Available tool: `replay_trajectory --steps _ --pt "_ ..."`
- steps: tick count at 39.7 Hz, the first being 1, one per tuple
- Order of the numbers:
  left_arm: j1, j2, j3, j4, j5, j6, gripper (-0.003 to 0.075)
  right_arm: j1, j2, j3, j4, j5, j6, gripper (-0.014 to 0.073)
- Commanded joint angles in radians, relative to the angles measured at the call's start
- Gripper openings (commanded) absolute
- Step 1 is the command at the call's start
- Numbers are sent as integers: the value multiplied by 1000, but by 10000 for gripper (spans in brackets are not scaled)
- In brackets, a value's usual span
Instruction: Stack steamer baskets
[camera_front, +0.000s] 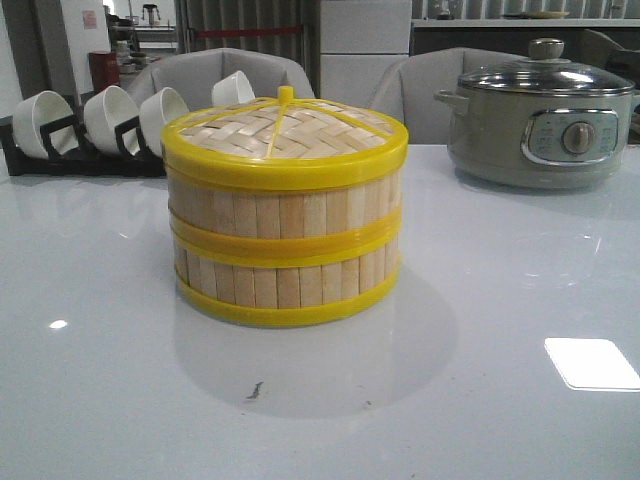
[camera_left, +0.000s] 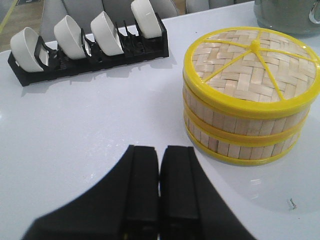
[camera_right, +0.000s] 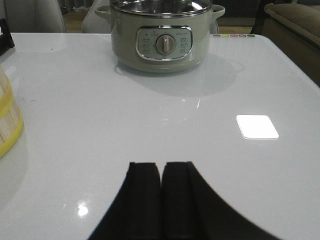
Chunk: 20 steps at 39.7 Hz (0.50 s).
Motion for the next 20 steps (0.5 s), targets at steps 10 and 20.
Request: replay_trajectory --steps 10,20 --pt "-6 -11 -29 4 -104 -4 85 -6 5 -30 -3 -91 -3 27" --pt "141 -132 59 13 -319 -4 85 -6 5 -30 -3 -91 -3 27"
